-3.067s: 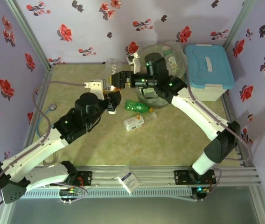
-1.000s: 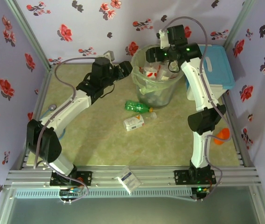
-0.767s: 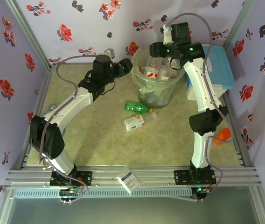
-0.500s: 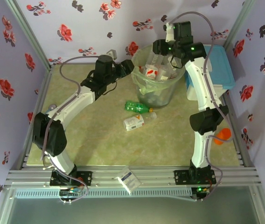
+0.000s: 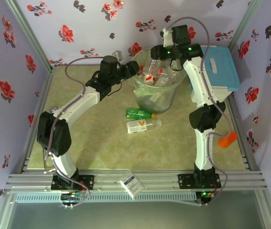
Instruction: Put the plastic bottles in the bin
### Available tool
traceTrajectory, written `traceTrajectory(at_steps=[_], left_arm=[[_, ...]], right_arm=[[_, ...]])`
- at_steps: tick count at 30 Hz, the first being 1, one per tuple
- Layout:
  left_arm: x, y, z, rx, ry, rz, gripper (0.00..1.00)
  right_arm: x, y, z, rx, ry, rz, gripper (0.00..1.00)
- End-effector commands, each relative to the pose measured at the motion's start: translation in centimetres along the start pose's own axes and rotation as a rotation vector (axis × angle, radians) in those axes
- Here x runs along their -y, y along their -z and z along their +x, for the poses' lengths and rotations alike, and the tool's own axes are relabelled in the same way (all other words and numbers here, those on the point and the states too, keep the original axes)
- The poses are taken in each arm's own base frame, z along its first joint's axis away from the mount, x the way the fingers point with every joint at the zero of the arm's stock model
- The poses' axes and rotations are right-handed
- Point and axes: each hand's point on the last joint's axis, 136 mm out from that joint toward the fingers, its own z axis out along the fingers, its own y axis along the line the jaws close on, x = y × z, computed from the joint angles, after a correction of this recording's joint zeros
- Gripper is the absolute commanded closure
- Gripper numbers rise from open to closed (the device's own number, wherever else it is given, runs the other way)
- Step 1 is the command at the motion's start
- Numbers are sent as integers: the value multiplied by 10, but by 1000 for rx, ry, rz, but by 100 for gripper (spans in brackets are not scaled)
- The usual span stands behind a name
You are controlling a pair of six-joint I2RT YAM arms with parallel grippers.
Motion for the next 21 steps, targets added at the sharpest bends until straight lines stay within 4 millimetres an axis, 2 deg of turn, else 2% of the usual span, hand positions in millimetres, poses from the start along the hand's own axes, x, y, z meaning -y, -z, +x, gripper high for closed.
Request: traceTrajectory(at_steps=[1, 7, 9, 11, 17, 21], left_arm=[[17, -1, -14, 32, 9, 64, 34], [18, -1, -14, 33, 13, 67, 34], [18, -1, -12, 30, 12, 65, 34], [17, -1, -12, 28, 7, 64, 34], [22, 13, -17, 38, -61, 59, 30], [24, 26, -22, 53, -104, 41, 27]], right_arm=[[16, -14, 54, -206, -48, 44, 51], [37, -25, 66, -236, -40, 134, 51], [36, -27, 68, -246, -36, 119, 46], [30, -23, 60, -223, -33, 95, 40], [5, 25, 4, -38, 6, 57, 30], [-5, 58, -18, 52, 26, 67, 26]])
